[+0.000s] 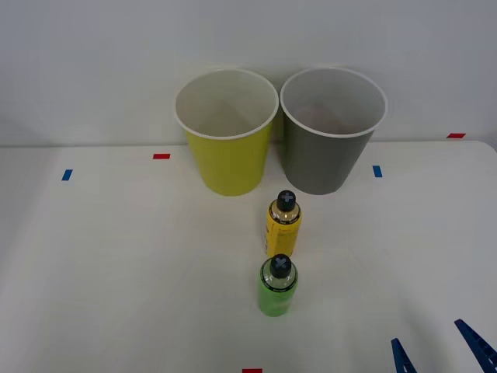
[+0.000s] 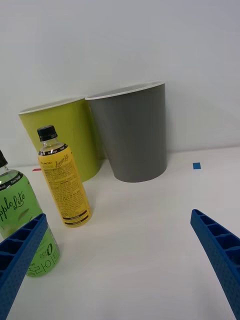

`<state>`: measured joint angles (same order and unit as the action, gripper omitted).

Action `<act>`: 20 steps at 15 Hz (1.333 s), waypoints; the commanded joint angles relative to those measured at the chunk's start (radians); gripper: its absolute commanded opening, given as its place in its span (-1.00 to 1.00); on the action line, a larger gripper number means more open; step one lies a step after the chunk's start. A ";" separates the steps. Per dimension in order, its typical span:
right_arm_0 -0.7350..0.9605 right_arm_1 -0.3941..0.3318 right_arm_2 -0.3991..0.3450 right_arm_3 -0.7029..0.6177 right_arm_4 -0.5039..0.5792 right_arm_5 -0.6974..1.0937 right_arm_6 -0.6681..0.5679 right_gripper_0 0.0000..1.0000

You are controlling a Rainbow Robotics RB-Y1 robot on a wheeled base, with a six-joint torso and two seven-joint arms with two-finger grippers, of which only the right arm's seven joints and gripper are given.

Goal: Put cans in the gray bin, plastic bottles in the light green bin

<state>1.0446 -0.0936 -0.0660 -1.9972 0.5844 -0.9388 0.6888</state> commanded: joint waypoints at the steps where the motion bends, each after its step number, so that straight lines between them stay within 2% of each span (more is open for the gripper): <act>1: 0.000 0.000 0.000 0.000 0.000 0.000 0.000 1.00; 6: 0.000 0.000 0.000 0.000 0.000 0.000 0.000 1.00; 8: -0.023 0.000 0.003 0.038 0.002 -0.008 0.008 1.00; 11: -0.038 -0.051 0.014 0.040 -0.015 -0.009 0.032 1.00; 12: -0.034 -0.081 0.043 0.040 -0.037 0.000 0.043 1.00; 15: -0.025 -0.189 0.193 0.040 -0.216 0.077 0.360 1.00; 18: -0.051 -0.233 0.272 0.040 -0.261 0.117 0.486 1.00; 20: -0.083 -0.253 0.318 0.040 -0.264 0.163 0.491 1.00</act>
<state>0.9795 -0.3352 0.2280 -1.9574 0.3253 -0.8005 1.1756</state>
